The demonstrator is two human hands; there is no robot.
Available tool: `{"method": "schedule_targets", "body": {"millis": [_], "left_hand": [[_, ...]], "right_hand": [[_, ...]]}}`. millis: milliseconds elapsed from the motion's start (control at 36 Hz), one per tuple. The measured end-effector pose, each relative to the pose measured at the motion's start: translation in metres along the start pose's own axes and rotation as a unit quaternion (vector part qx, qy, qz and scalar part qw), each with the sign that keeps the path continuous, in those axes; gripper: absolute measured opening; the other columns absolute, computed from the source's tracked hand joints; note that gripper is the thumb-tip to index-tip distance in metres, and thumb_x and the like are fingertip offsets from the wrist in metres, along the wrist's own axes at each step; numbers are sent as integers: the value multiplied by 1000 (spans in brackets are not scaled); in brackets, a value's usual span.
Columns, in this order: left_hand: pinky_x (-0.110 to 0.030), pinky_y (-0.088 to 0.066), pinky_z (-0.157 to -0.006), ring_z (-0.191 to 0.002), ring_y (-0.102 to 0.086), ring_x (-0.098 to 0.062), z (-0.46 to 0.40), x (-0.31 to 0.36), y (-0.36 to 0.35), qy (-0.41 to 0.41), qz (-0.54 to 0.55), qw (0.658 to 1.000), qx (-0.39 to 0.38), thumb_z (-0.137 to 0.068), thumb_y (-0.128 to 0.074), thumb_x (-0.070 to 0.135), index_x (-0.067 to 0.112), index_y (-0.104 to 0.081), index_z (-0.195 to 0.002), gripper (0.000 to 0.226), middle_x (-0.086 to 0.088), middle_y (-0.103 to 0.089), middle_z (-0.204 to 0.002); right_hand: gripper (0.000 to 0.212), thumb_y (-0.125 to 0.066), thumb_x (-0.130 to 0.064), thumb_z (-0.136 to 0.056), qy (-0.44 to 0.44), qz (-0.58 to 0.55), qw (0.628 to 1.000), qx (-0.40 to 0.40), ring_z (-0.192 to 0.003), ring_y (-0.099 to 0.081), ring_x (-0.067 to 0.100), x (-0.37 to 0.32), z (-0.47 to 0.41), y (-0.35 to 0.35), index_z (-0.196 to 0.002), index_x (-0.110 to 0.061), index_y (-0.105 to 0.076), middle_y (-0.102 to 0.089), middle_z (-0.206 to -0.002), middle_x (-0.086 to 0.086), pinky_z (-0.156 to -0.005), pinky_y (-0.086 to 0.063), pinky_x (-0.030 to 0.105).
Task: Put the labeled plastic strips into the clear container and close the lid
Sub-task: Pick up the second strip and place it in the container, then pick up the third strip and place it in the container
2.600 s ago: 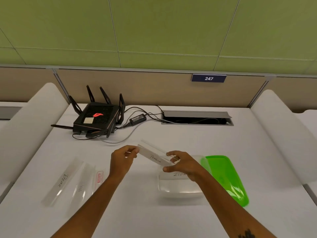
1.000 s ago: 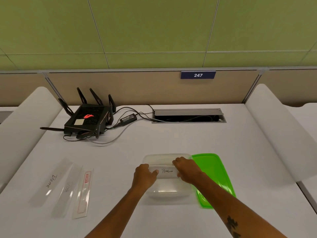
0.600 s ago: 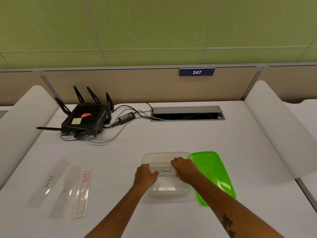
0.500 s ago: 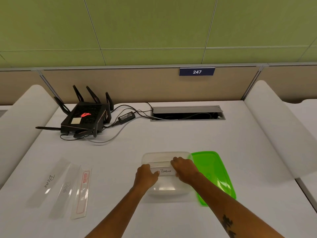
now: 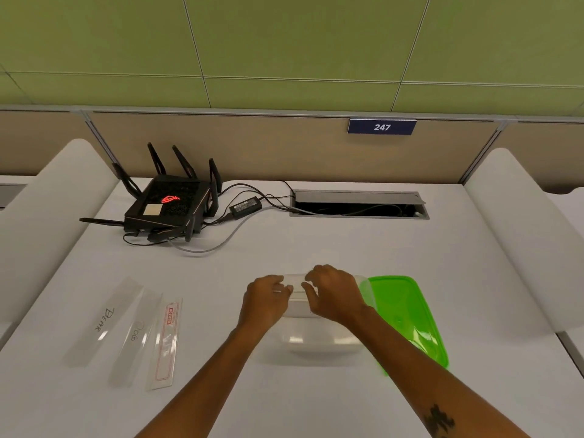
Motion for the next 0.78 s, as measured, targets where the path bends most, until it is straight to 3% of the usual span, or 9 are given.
{"method": "schedule_targets", "body": {"millis": [111, 278, 417, 583, 778], "left_hand": [[-25, -49, -97, -116, -67, -20, -3, -7, 37, -25, -9, 998, 54, -93, -69, 32, 15, -68, -127, 38, -3, -71, -127], [-26, -49, -93, -110, -70, -21, -16, -47, 88, -13, -29, 994, 100, -93, -70, 31, 15, -69, -125, 36, -4, -73, -124], [-35, -53, -95, -109, -70, -25, -21, -98, 122, 26, -59, 991, 114, -92, -70, 30, 12, -70, -123, 36, -8, -73, -123], [-45, -51, -105, -122, -64, -31, -14, -156, 147, 80, -87, 987, 109, -92, -70, 30, 10, -64, -131, 44, -13, -65, -136], [-45, -53, -98, -125, -58, -36, -7, -192, 159, 103, -132, 980, 110, -91, -72, 29, 9, -57, -138, 54, -15, -60, -136]], "right_hand": [[19, -65, -29, -92, 25, -31, 998, 55, -79, -68, 19, -35, -16, 2, -99, -16, -77, -74, -90, -2, -62, -51, 28], [24, -69, -26, -92, 70, -54, 995, 37, -91, -66, 23, -95, -33, -20, -108, -10, -76, -75, -100, 5, -73, -58, 35], [27, -66, -27, -93, 75, -117, 990, -15, -98, -63, 26, -146, -36, -51, -112, -11, -74, -73, -103, 6, -76, -56, 38], [40, -64, -37, -95, 10, -195, 971, -137, -120, -56, 21, -196, -22, -101, -129, -16, -65, -66, -126, 3, -96, -52, 37], [48, -65, -45, -95, -68, -247, 938, -233, -125, -55, 16, -240, -6, -139, -135, -20, -59, -60, -136, -2, -103, -48, 32]]}}
Point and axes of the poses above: each hand's wrist, its own z-axis away from the middle knuckle, its own y-axis out of the back of the hand, x = y × z, the point moved 3 cm from there along -z, towards the middle knuckle
